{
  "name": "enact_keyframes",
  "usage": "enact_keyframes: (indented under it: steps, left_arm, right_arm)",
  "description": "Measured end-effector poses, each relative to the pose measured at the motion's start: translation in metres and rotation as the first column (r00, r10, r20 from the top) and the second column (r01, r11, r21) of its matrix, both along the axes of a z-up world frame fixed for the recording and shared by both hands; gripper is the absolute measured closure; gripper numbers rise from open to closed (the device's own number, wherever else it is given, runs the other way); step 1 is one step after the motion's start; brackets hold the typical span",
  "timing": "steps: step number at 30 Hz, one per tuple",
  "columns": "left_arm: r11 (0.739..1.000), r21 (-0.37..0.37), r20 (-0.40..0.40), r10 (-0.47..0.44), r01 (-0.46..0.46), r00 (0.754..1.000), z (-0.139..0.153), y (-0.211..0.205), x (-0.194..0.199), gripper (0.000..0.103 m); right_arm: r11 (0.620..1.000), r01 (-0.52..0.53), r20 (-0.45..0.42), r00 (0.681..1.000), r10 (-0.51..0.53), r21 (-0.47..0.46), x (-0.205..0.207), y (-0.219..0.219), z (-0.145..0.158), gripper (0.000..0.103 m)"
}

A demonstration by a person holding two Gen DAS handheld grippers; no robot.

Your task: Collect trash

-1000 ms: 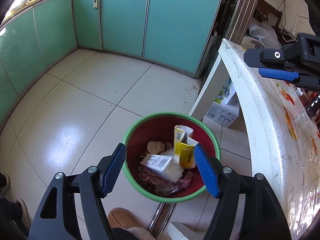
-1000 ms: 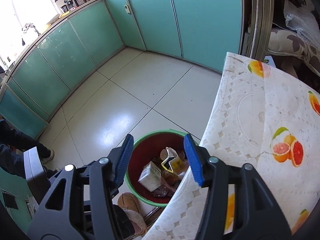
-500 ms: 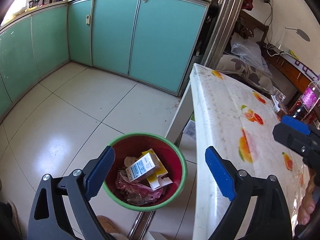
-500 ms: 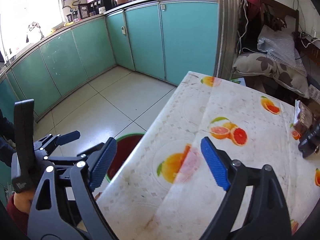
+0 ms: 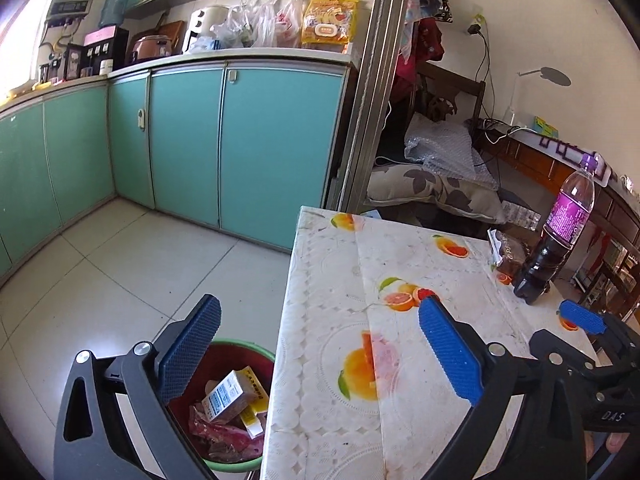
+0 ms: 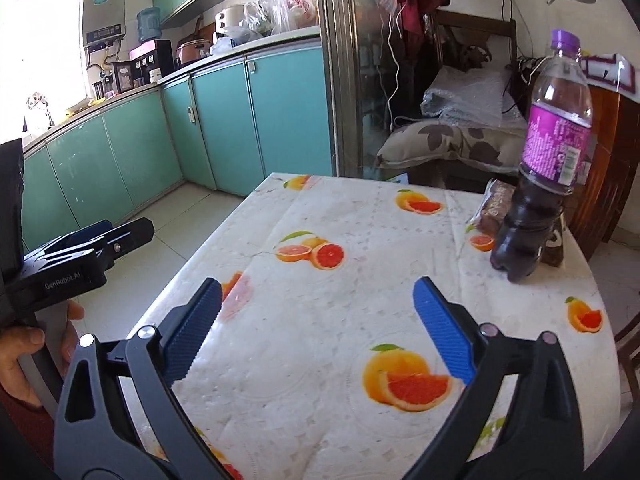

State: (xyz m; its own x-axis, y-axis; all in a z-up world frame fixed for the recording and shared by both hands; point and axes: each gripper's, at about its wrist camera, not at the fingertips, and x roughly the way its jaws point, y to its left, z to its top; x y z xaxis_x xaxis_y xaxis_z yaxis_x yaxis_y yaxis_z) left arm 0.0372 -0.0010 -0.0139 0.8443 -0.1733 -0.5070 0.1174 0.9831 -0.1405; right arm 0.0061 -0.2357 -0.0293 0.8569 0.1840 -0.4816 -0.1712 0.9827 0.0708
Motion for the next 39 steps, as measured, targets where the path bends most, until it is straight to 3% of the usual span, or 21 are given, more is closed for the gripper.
enact_keyframes:
  steps: [5,10,12,14,23,29,39]
  left_arm:
    - [0.999,0.047,0.086,0.012,-0.016,0.996,0.007,-0.020,-0.004,0.008]
    - [0.998,0.034,0.177,0.041,-0.048,0.983,0.018,-0.027,-0.012,0.008]
    - [0.997,0.031,0.201,0.059,-0.066,0.978,0.021,-0.028,-0.014,0.008]
    - [0.996,0.026,0.209,0.075,-0.083,0.975,0.024,-0.028,-0.014,0.008]
    - [0.996,0.007,0.176,0.087,-0.089,0.981,0.021,-0.025,-0.011,0.007]
    - [0.982,0.055,0.180,0.168,-0.180,0.969,0.017,-0.027,-0.012,0.007]
    - [0.984,0.054,0.146,0.157,-0.167,0.977,0.012,-0.025,-0.010,0.007]
  right_arm:
    - [0.998,0.061,0.168,0.984,-0.062,0.008,-0.018,-0.009,0.012,0.004]
    - [0.983,0.181,0.322,0.932,-0.163,-0.025,-0.036,-0.013,0.015,0.004]
    - [0.973,0.230,0.263,0.940,-0.215,-0.027,-0.033,-0.016,0.012,0.004]
    - [0.980,0.198,0.209,0.959,-0.189,-0.019,-0.027,-0.019,0.009,0.004]
    - [0.970,0.240,0.214,0.950,-0.227,-0.040,-0.029,-0.021,0.005,0.004]
    - [0.969,0.243,0.192,0.954,-0.229,-0.054,-0.028,-0.019,-0.001,0.004]
    - [0.969,0.244,0.162,0.959,-0.234,-0.048,-0.024,-0.023,-0.004,0.004]
